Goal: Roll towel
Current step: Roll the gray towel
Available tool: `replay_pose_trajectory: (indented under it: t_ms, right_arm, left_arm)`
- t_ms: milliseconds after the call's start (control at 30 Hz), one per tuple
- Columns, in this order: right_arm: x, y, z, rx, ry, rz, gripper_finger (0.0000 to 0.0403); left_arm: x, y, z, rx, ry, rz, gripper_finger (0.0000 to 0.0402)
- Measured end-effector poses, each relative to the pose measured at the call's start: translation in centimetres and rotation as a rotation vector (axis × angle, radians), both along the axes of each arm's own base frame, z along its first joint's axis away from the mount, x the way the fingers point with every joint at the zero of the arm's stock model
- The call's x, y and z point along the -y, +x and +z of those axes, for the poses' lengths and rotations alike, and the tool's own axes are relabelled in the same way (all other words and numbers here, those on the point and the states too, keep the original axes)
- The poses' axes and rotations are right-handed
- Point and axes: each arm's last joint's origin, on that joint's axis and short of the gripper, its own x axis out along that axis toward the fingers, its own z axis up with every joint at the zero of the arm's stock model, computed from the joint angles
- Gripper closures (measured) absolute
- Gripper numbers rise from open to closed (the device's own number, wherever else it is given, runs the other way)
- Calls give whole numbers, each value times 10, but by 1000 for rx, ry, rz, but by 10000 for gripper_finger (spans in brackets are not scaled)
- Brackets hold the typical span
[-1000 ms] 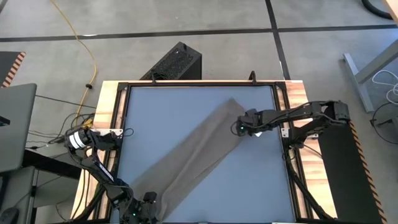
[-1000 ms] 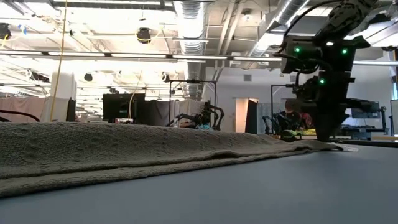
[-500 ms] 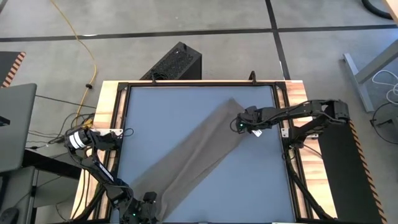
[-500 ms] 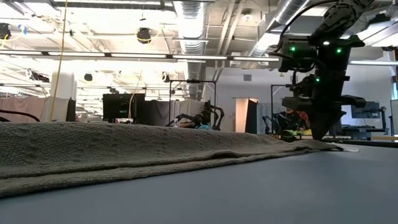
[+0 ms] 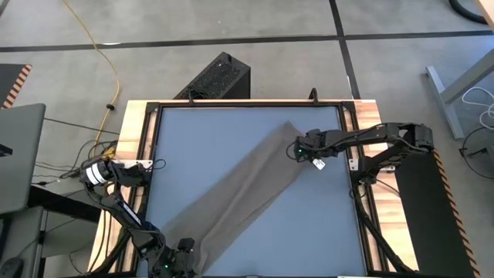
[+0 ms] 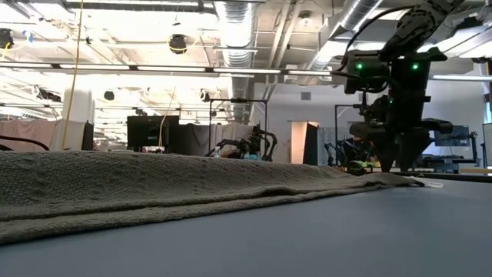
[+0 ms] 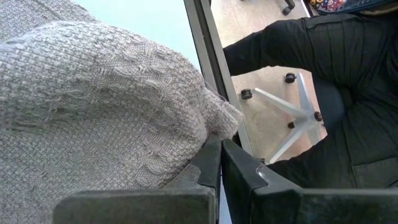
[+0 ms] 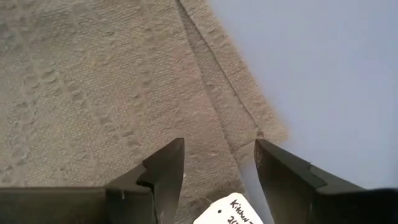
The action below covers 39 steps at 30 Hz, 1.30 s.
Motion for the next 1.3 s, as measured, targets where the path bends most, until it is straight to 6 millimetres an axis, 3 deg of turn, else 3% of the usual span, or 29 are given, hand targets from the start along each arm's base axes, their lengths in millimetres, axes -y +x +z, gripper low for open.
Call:
replay_pose_trajectory:
  t_ms: [367, 900, 1100, 1300]
  right_arm:
    - [-4, -9, -22, 42, 52, -6, 215]
    - [-6, 0, -10, 34, 15, 43, 336]
    - [-5, 3, -3, 16, 16, 73, 341]
    - [-6, 4, -2, 25, 34, 84, 317]
  left_arm:
    - [0, 0, 0, -1, -1, 0, 401]
    - [0, 0, 0, -6, -5, -1, 401]
    - [0, 0, 0, -7, -5, -1, 401]
    - [0, 0, 0, -6, -5, -2, 401]
